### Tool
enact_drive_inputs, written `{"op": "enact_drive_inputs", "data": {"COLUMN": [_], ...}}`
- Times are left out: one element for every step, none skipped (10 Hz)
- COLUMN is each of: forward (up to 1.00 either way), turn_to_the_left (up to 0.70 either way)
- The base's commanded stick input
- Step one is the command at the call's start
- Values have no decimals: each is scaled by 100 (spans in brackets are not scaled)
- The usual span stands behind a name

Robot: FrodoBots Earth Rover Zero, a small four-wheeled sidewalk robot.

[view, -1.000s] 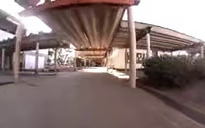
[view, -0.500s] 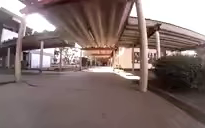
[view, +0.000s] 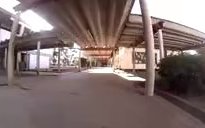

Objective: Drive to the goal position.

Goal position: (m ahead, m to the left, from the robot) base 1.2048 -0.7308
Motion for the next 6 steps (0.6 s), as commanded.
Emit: {"op": "enact_drive_inputs", "data": {"forward": [70, 70, 70, 70, 70, 70], "turn_to_the_left": [0, 0, 0, 0, 0, 0]}}
